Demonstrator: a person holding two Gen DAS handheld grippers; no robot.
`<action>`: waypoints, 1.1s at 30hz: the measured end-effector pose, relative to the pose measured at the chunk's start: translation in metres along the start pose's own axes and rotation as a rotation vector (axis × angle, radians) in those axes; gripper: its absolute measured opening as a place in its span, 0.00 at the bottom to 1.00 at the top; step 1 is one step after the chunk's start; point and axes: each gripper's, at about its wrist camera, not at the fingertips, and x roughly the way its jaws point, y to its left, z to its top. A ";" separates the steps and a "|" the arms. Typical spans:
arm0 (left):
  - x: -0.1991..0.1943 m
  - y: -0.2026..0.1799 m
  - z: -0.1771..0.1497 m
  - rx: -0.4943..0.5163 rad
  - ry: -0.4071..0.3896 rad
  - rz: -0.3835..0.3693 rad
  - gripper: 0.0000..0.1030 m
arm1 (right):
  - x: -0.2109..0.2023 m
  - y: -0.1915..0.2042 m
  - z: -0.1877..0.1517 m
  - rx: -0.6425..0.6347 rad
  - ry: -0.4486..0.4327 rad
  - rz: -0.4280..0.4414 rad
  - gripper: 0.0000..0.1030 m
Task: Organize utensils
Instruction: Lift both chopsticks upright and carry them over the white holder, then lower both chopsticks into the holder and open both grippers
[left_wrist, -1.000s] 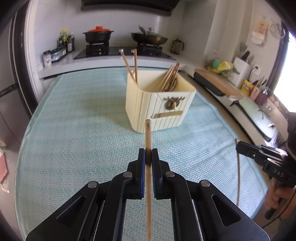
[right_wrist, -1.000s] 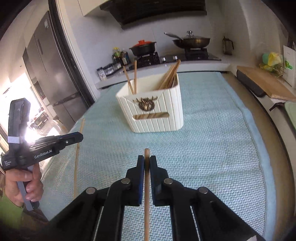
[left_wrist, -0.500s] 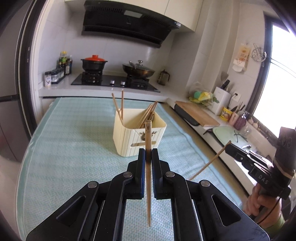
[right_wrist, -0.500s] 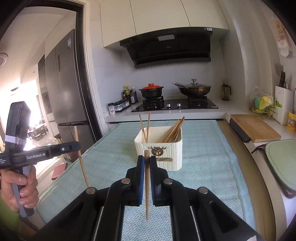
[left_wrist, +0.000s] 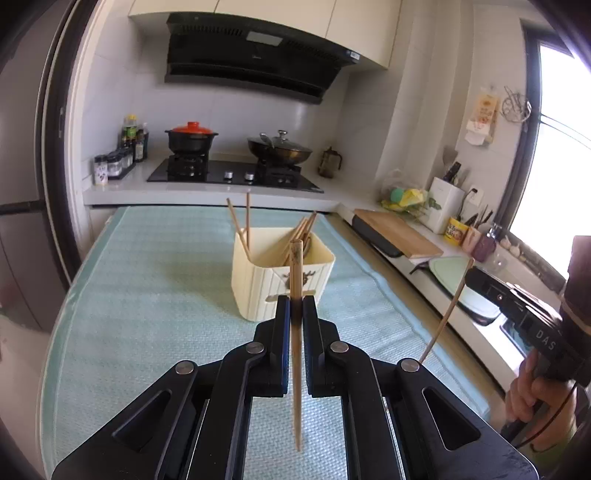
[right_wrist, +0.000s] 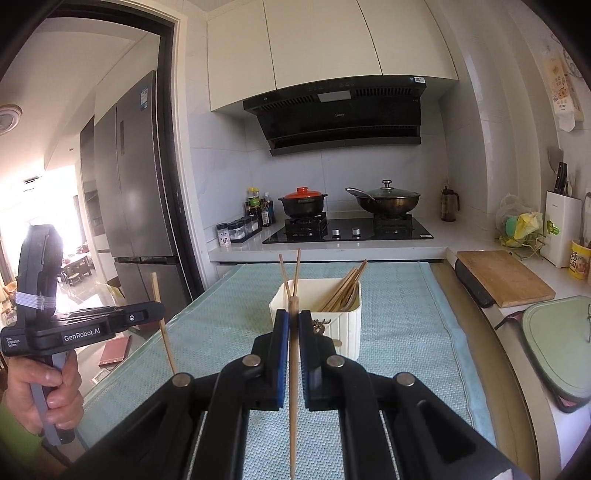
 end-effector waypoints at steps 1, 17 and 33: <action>0.000 -0.001 0.000 0.001 -0.001 -0.001 0.04 | -0.001 0.000 0.000 -0.001 0.000 0.000 0.06; 0.004 0.000 0.044 0.020 -0.057 -0.007 0.04 | -0.003 0.002 0.029 -0.030 -0.045 0.015 0.06; 0.074 -0.001 0.180 0.059 -0.153 0.026 0.04 | 0.072 0.000 0.165 -0.142 -0.188 -0.014 0.05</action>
